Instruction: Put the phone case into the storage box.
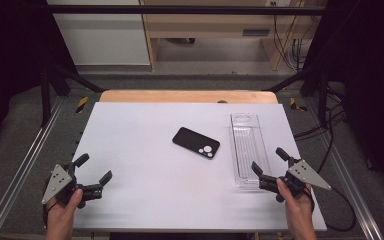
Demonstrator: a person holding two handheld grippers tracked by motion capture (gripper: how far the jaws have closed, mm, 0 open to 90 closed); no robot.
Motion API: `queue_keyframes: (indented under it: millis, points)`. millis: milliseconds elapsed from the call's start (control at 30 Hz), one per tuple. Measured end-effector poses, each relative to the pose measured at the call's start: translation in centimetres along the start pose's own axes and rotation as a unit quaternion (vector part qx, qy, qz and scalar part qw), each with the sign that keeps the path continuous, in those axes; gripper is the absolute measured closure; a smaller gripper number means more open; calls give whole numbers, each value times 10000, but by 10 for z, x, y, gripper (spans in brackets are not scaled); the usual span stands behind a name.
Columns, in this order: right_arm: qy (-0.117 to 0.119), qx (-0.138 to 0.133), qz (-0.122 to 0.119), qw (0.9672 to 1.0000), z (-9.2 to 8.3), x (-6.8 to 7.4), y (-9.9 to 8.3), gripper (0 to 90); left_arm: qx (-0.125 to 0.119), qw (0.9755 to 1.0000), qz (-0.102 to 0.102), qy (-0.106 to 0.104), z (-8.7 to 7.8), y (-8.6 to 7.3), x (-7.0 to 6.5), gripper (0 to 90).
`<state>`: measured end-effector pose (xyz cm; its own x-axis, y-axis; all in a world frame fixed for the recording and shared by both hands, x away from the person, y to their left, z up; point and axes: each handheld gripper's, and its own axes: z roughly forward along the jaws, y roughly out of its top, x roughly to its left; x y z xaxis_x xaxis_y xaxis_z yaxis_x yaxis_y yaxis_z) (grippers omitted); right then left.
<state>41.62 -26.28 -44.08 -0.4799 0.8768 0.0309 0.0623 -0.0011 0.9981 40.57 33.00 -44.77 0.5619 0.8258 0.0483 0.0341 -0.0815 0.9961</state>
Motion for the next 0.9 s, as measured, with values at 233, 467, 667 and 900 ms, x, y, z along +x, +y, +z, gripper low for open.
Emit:
queue_keyframes:
  millis: [233,467,667,900]
  points:
    - [-146,58,21,9999,-2,-3,-2,33,-10,10000,48,47,2,0,-3,13]
    - [-246,58,90,9996,-3,-1,0,31,-22,9999,3,99,-1,0,-4,12]
    - [-331,91,96,9994,-4,4,3,22,-9,10000,-15,97,-3,-1,-2,12]
    - [-373,128,15,9992,-5,15,10,23,36,9999,38,155,-6,0,-2,11]
